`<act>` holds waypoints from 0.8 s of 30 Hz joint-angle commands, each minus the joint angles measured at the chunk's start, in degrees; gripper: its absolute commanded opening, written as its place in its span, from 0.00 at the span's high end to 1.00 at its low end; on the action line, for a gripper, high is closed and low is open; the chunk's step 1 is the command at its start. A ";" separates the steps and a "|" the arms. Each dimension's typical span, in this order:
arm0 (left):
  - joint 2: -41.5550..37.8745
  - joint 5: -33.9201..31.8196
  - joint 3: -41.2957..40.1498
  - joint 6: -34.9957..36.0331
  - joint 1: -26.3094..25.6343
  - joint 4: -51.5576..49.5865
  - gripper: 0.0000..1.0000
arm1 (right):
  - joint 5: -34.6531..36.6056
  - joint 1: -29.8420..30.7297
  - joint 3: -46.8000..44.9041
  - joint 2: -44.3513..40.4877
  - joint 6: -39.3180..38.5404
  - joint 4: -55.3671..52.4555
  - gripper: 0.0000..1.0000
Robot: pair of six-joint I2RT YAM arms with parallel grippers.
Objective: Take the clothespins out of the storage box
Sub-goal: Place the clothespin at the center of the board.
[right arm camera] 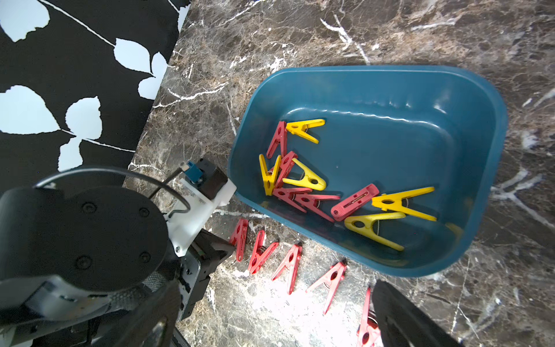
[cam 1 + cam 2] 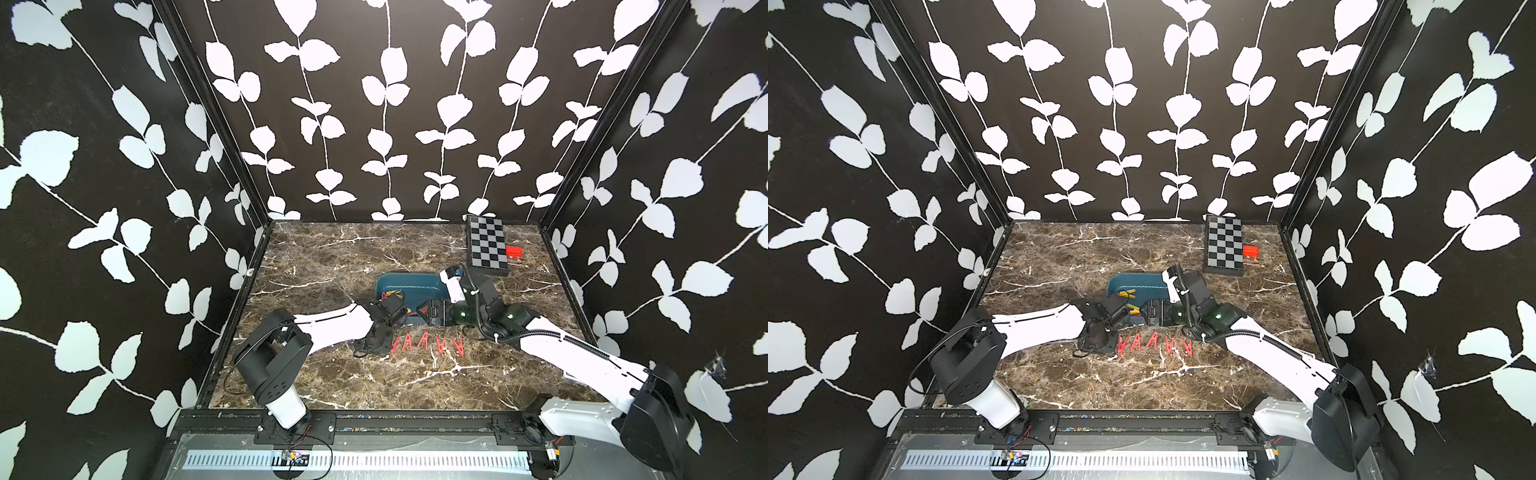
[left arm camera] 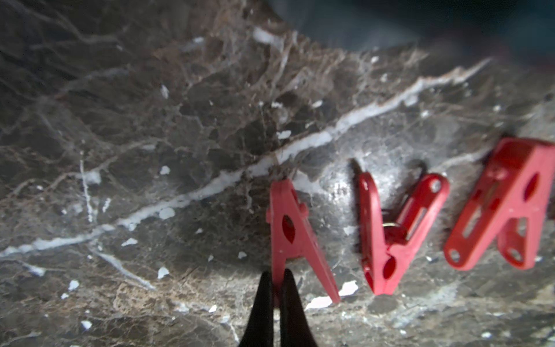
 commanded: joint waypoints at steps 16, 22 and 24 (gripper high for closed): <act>-1.59 0.30 0.30 1.88 -0.65 -3.44 0.73 | 2.97 0.97 0.18 2.54 1.81 1.28 0.01; -4.65 -2.08 3.68 3.44 -0.57 -7.34 0.69 | 5.44 1.03 3.42 5.67 1.59 -0.54 0.01; -6.09 -2.68 4.97 4.25 -0.31 -8.39 0.68 | 6.12 1.14 5.24 7.56 1.11 -1.65 0.01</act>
